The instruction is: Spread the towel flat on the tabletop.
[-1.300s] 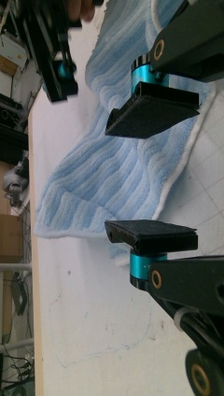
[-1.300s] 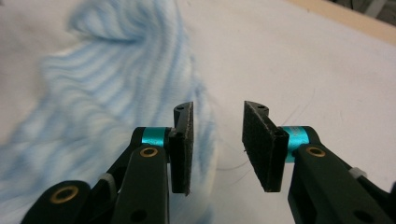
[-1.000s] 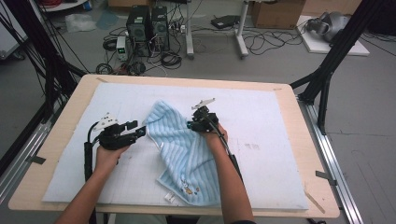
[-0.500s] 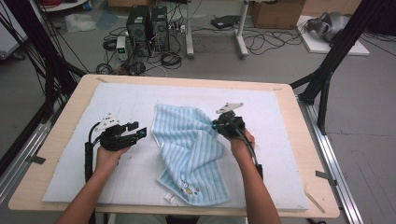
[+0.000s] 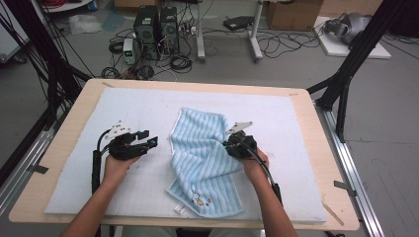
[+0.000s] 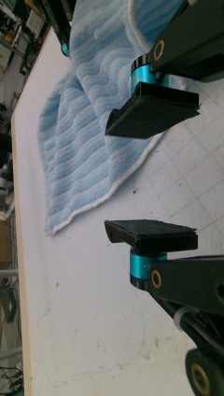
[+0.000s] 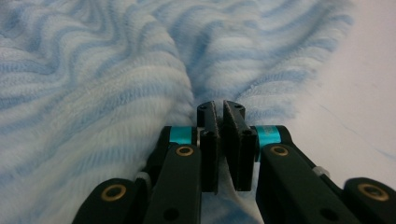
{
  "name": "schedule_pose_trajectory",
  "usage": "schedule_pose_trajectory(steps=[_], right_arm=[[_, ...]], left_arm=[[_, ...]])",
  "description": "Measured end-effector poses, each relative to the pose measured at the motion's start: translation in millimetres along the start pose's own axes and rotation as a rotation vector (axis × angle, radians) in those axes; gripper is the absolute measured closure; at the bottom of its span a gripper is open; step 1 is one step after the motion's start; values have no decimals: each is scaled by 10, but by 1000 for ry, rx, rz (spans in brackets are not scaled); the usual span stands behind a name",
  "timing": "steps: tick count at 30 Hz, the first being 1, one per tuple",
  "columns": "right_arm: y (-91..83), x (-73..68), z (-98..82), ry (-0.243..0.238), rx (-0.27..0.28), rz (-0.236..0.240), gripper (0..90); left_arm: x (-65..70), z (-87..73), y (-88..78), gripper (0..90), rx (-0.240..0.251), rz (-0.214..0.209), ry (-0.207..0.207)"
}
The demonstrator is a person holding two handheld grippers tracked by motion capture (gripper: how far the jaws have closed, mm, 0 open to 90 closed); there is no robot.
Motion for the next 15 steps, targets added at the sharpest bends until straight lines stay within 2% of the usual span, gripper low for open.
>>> schedule_pose_trajectory(steps=[2, 3, 5, 7, 10, 11, 13, 15], right_arm=[[36, -54, 32, -8, 2, 17, 820], [48, -86, 46, -3, 10, 42, 801], [75, -189, 48, 9, 9, 125, 714], [58, -210, 65, -2, 11, 142, 672], [-44, -106, 139, 88, 97, 166, 626], [-93, -55, 171, 112, 133, 161, 618], [-194, 98, 231, 146, 211, 119, 609], [-263, 314, 234, 183, 239, 29, 650]], left_arm=[[-15, 7, -8, 477, 5, 5, -2], [-19, 8, -9, 477, 6, 6, -3], [-17, 5, -7, 477, 4, 4, -2], [-8, 4, -3, 478, 3, 4, 0], [-5, 5, -6, 478, 2, 3, 3], [-7, 5, -5, 477, 4, 4, 0], [-14, 3, -5, 477, 3, 3, -1], [-15, 4, -5, 477, 3, 3, -2]])
Point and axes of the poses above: each handheld gripper's, and its own axes: y roughly forward along the jaws, z roughly out of its top, x roughly to its right, the point moved 9 cm from there along y, roughly forward along the jaws, and after that the axes turned 3 degrees about x, right-handed, at the moved point
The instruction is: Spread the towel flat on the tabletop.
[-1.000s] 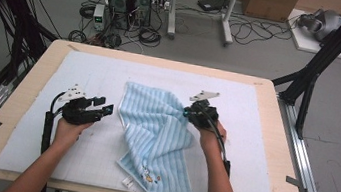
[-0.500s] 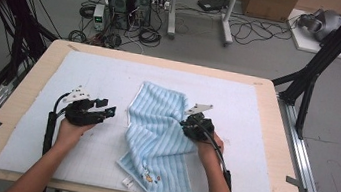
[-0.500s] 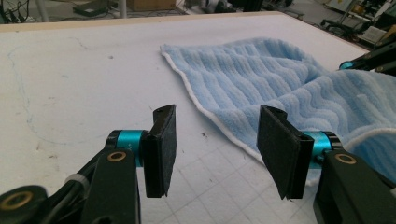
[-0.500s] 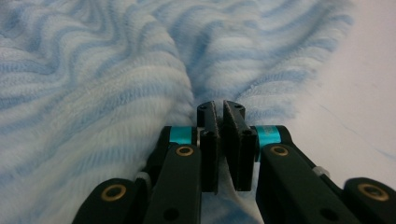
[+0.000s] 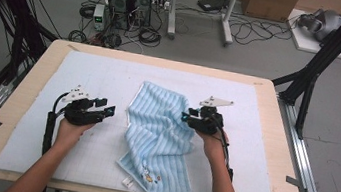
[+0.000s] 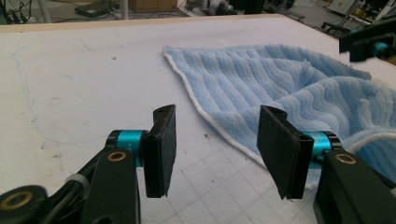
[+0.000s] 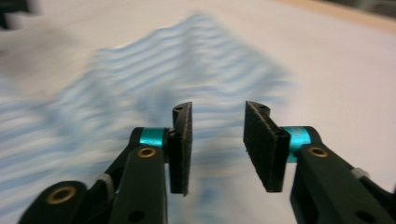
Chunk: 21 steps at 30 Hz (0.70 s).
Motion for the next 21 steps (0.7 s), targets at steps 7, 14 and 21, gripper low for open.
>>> schedule_pose_trajectory(steps=[7, 14, 21], right_arm=[[98, 510, -105, 50, -64, -217, 747], [438, 364, -151, 74, -123, -120, 626], [669, 103, -136, 31, -171, -59, 525]], left_arm=[[-13, 9, -14, 477, 6, 4, -6], [-19, 3, -8, 477, 5, 1, -9], [-12, -3, 0, 477, 2, 0, -9]])
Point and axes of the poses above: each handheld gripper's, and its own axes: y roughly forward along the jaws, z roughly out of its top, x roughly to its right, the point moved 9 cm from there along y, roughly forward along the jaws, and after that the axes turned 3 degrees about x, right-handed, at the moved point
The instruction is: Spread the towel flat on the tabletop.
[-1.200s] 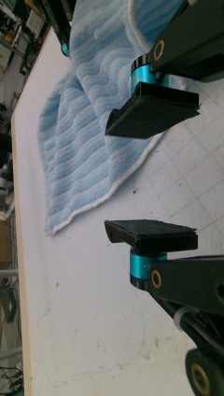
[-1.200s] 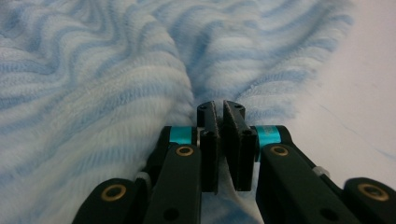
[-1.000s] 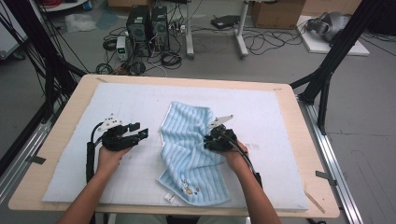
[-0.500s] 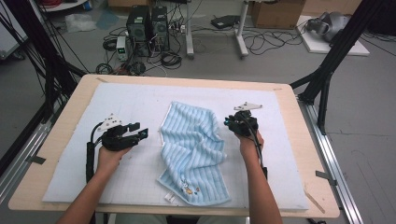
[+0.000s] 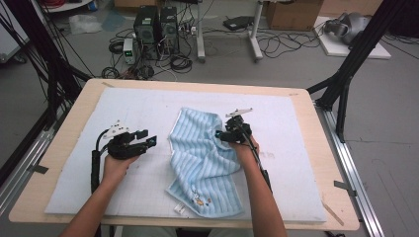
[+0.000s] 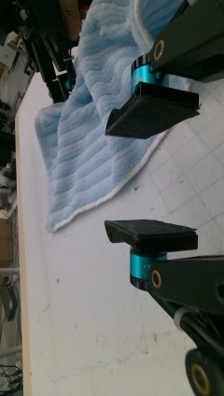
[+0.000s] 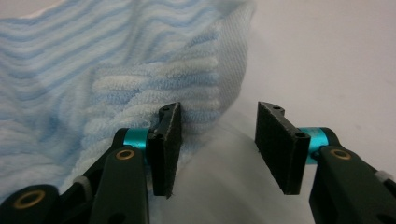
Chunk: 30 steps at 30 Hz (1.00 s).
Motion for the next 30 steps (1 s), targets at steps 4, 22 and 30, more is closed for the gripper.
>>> schedule_pose_trajectory(steps=[4, 22, 30], right_arm=[[-13, -109, 19, -122, -16, 50, 830], [-335, 906, 215, -227, -146, -627, 812], [-365, 890, 194, -39, -10, -510, 576]], left_arm=[[5, -5, 3, 477, -3, -5, 1], [44, -55, 16, 479, -21, -7, 13], [11, -45, -1, 476, -9, -6, -7]])
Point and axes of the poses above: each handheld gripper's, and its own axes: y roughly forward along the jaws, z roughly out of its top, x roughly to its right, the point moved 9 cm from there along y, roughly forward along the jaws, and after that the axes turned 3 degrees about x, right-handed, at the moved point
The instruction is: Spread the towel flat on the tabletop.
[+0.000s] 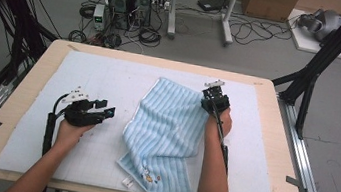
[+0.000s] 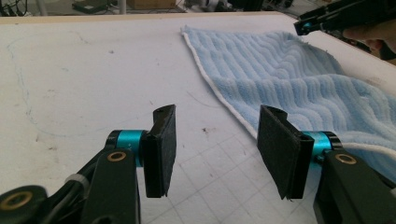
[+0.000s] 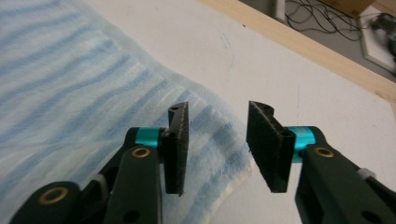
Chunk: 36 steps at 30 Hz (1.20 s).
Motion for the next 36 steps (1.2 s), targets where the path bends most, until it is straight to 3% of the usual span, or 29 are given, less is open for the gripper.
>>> schedule_pose_trajectory(steps=[5, 11, 15, 17, 20, 26, 36], right_arm=[[-271, 9, -43, 53, 85, 127, 540], [-613, -11, -310, 82, 124, 239, 494], [-794, -78, -533, 65, 129, 294, 474], [-867, -107, -627, 38, 132, 300, 464], [-969, -166, -723, 44, 146, 347, 443], [-1094, -200, -777, 24, 182, 391, 476], [-1115, -150, -780, 41, 205, 412, 477]], left_arm=[[11, -10, 19, 472, -6, -2, 2], [-26, -26, 76, 455, -12, 11, -18], [-45, -31, 116, 446, -15, 20, -31], [-42, -24, 150, 445, -26, 17, -40], [-16, 53, 230, 438, -6, 12, -51], [73, 200, 505, 429, -16, -15, -61], [126, 317, 1187, 418, -123, -2, -12]])
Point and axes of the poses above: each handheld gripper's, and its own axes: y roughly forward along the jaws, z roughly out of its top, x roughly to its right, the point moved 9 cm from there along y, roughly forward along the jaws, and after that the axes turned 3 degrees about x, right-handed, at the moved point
